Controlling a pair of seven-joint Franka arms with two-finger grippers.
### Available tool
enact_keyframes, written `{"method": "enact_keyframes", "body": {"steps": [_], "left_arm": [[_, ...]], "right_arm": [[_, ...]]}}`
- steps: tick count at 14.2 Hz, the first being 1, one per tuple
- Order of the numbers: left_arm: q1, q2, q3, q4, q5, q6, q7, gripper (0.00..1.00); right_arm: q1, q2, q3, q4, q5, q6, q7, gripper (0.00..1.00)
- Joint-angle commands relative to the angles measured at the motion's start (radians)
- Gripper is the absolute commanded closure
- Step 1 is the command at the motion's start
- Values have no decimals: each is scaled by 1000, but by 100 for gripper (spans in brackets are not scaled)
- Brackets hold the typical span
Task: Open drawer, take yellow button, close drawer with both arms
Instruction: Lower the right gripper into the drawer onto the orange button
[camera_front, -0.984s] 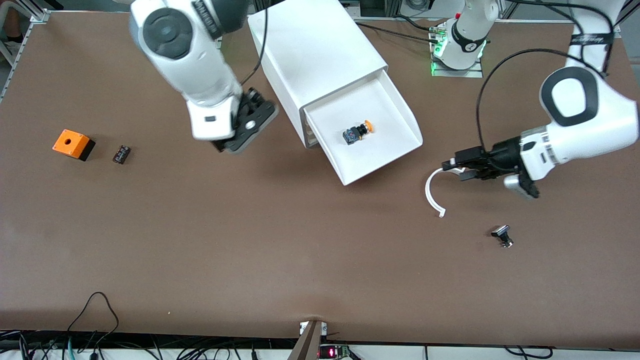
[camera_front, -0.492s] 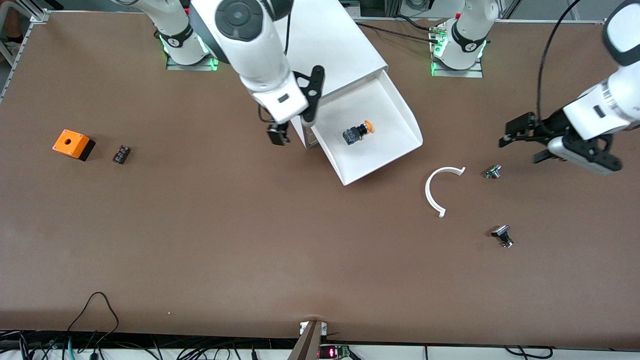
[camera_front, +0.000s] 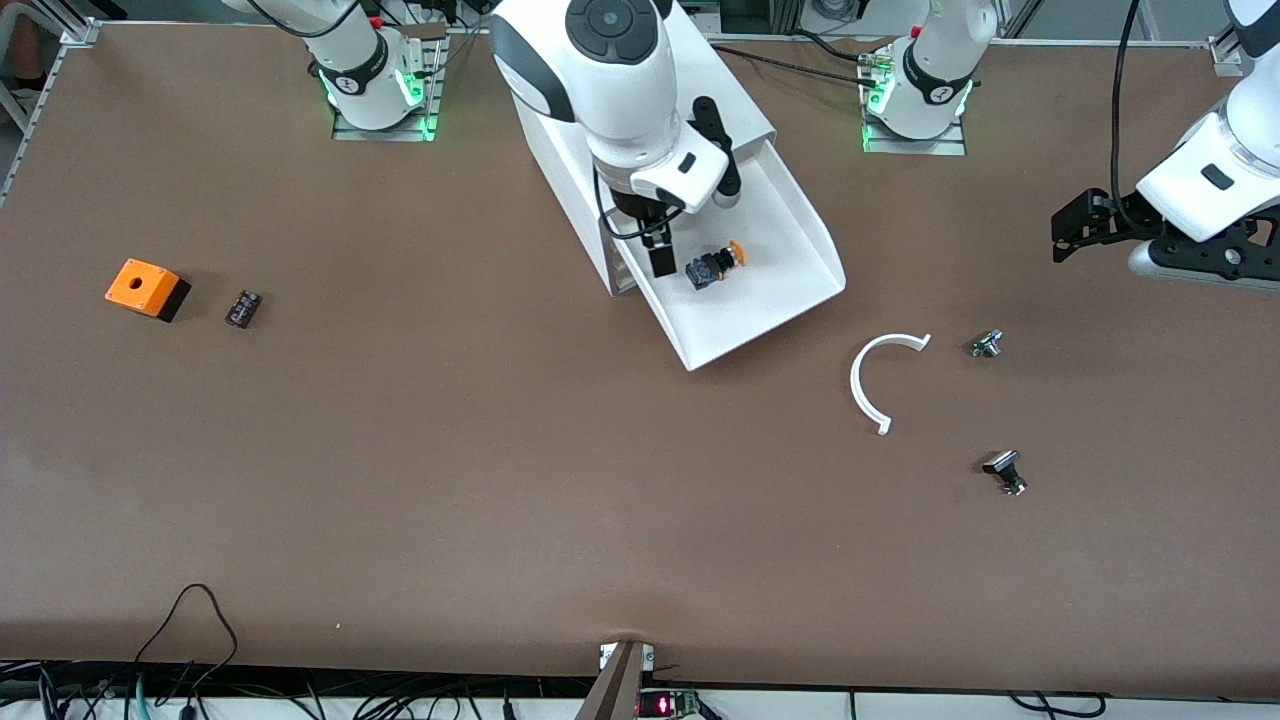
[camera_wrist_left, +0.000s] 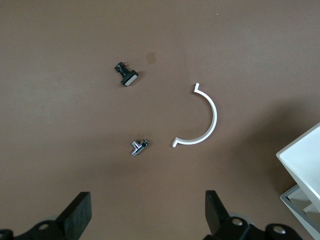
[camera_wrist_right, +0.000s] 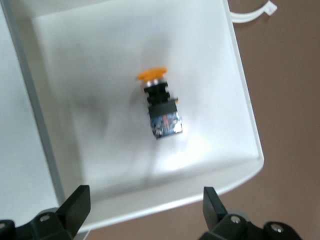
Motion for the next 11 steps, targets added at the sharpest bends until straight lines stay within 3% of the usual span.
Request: {"method": "enact_keyframes", "body": {"steps": [1, 11], "left_arm": [[-7, 1, 18, 4, 23, -10, -10, 0], [-9, 11, 37, 15, -8, -5, -1, 0]], "right_arm": [[19, 73, 11, 44, -11, 45, -18, 0], [42, 143, 15, 41, -22, 102, -23, 0]]}}
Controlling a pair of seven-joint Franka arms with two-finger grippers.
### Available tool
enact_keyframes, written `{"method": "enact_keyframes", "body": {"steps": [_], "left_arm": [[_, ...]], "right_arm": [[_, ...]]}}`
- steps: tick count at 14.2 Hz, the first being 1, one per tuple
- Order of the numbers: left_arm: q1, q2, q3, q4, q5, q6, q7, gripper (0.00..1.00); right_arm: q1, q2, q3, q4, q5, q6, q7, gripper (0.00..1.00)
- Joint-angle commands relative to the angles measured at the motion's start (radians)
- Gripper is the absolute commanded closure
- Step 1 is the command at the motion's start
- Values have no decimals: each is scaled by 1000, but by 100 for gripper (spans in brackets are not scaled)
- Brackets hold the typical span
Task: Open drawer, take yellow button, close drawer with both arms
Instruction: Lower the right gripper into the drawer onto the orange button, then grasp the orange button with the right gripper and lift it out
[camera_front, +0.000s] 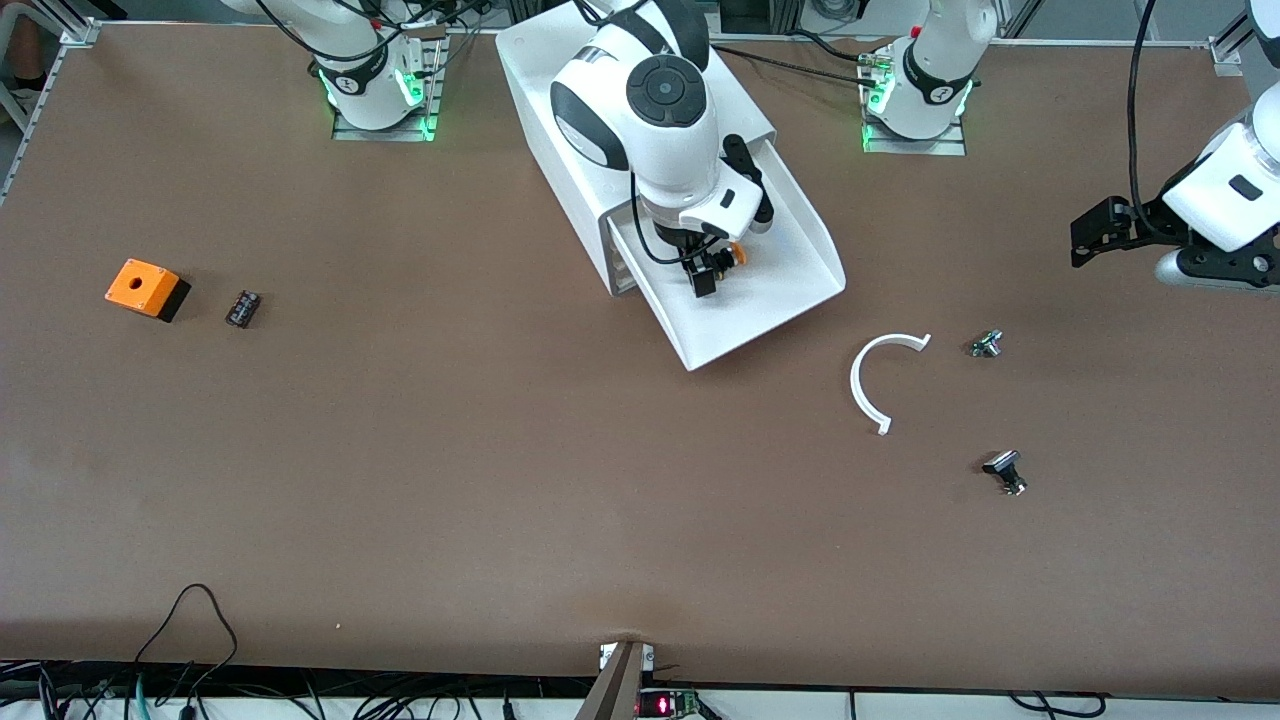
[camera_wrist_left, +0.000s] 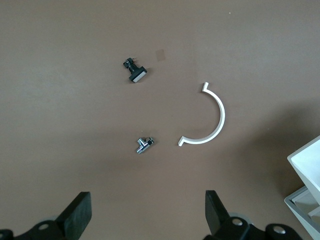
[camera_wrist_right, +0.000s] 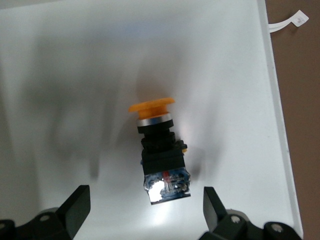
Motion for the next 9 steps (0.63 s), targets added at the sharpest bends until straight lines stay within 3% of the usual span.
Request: {"method": "enact_keyframes", "body": {"steps": [1, 5, 9], "left_arm": [[-8, 5, 6, 15, -7, -6, -1, 0], [-5, 6, 6, 15, -15, -6, -1, 0], [-5, 6, 6, 15, -15, -6, -1, 0]], "right_arm": [[13, 35, 6, 37, -17, 18, -6, 0], [24, 42, 6, 34, -17, 18, 2, 0], [28, 51, 5, 34, -17, 24, 2, 11]]}}
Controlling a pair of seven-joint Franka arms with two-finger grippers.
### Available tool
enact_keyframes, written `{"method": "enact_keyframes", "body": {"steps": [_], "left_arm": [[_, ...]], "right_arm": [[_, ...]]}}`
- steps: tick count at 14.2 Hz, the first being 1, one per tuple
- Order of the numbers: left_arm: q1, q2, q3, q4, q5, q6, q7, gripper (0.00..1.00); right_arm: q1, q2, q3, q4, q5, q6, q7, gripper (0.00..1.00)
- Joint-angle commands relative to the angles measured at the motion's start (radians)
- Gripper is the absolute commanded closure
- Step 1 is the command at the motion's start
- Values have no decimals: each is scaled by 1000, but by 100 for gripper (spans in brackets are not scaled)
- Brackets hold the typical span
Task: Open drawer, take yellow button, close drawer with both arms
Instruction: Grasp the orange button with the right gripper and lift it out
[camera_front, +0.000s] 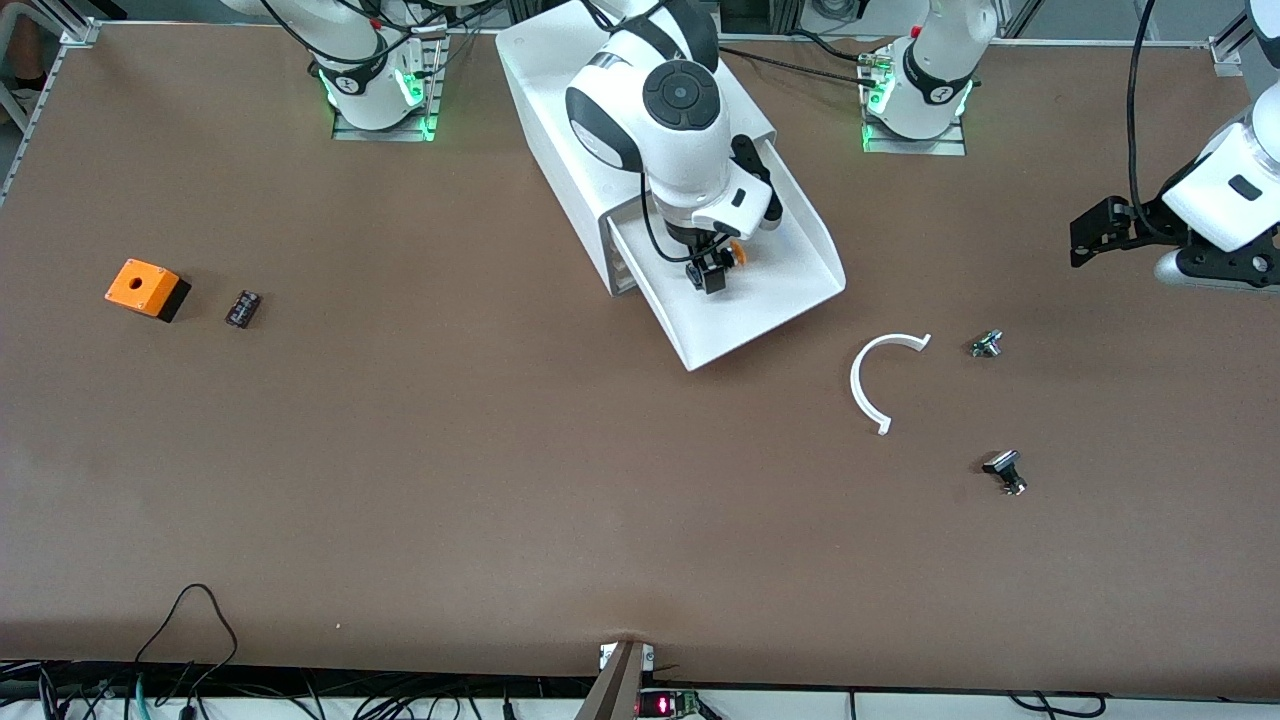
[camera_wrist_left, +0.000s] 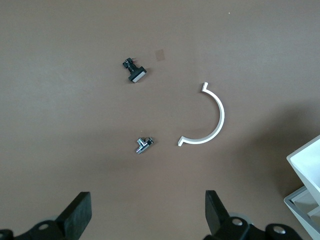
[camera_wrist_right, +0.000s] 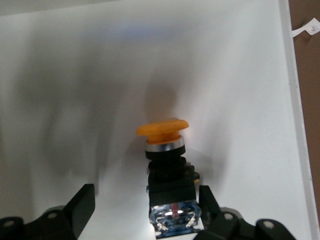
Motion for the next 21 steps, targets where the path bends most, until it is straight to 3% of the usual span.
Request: {"method": "enact_keyframes", "body": {"steps": [1, 2, 6, 8, 16, 19, 21], "left_arm": [[-5, 6, 6, 15, -13, -6, -3, 0], [-5, 6, 6, 15, -13, -6, -1, 0], [-5, 6, 6, 15, -13, -6, -1, 0], [-5, 6, 6, 17, -13, -6, -1, 0], [-6, 6, 6, 18, -13, -6, -1, 0], [-11, 9, 3, 20, -10, -6, 3, 0], [-11, 17, -5, 20, -7, -6, 3, 0]], "right_arm": [[5, 27, 3, 33, -14, 8, 1, 14], [5, 27, 3, 33, -14, 11, 0, 17], [6, 19, 3, 36, -18, 11, -2, 49], [5, 15, -2, 43, -10, 11, 44, 59], [-75, -102, -21, 100, -13, -113, 100, 64], [-110, -133, -148, 100, -7, -110, 95, 64], [-199, -131, -163, 100, 5, -106, 103, 64]]}}
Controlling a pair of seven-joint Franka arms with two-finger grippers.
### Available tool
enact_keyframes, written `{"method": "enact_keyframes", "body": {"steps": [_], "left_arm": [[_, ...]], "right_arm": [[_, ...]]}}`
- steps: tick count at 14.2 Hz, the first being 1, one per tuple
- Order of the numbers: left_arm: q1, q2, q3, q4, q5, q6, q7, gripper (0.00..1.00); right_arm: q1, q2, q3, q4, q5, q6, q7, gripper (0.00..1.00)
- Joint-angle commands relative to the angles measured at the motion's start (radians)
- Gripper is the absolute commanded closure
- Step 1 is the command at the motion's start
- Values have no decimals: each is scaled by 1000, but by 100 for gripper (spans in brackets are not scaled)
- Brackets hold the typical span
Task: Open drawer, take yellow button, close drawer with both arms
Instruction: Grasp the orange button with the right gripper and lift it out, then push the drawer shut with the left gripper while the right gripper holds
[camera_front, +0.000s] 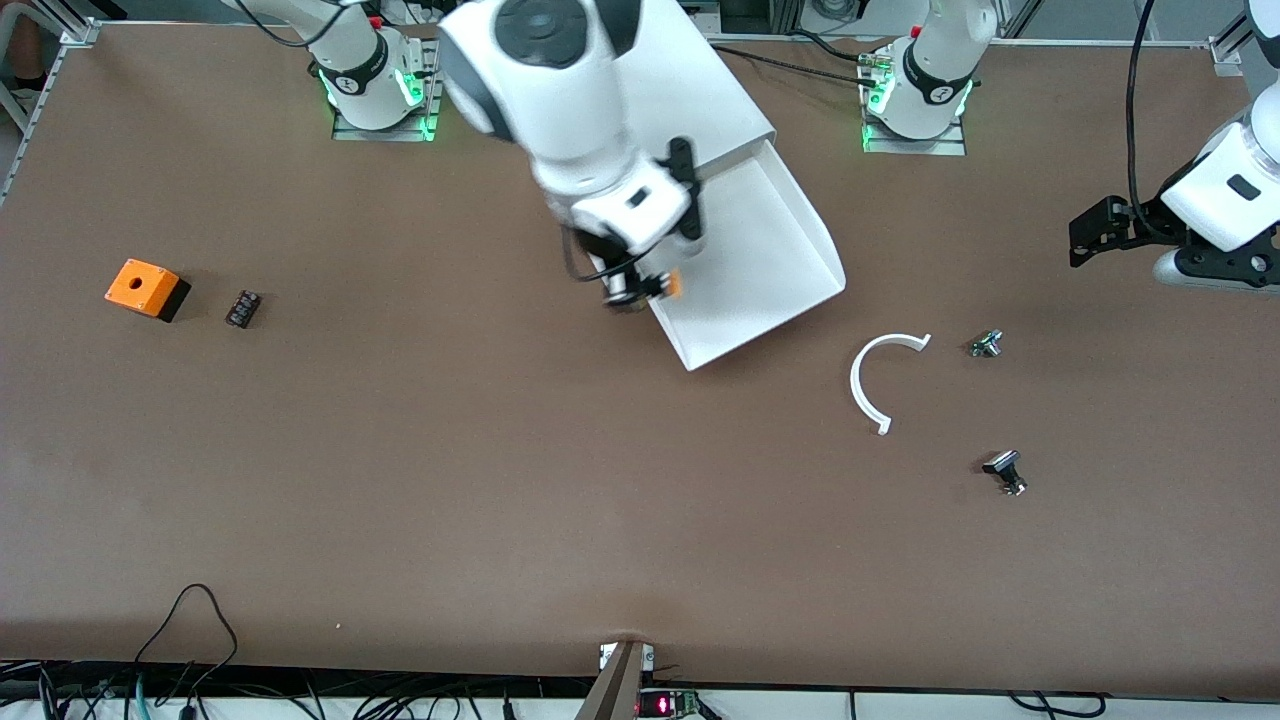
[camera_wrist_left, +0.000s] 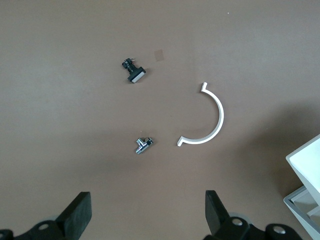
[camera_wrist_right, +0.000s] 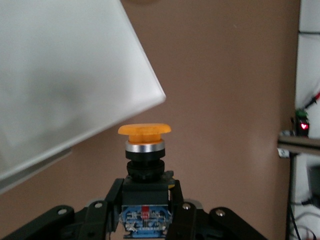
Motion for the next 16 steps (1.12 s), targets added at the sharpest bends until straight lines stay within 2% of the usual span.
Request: {"method": "enact_keyframes", "body": {"steps": [1, 2, 4, 6, 8, 12, 15, 16], "left_arm": [[-8, 22, -3, 20, -10, -4, 3, 0], [-8, 29, -3, 20, -10, -4, 5, 0], [-8, 49, -3, 18, -11, -6, 6, 0], [-8, 86, -3, 18, -10, -6, 41, 0], [-8, 129, -1, 12, -10, -18, 49, 0], [-8, 135, -3, 16, -48, -53, 23, 1], [-37, 143, -7, 13, -134, -30, -123, 1], [-54, 155, -10, 4, -136, 5, -189, 1]], "right_arm": [[-124, 1, -4, -4, 50, -1, 17, 64], [-167, 4, -9, -6, 96, 1, 8, 64], [-225, 21, -9, -9, 107, 1, 19, 64], [-259, 44, -11, -15, 92, 1, 14, 64], [-279, 54, -12, -46, 39, 7, 17, 64], [-285, 71, -38, -104, 34, 52, 141, 65], [-314, 93, -40, -124, 43, 53, 247, 65], [-321, 90, -40, -174, 44, 56, 290, 65]]}}
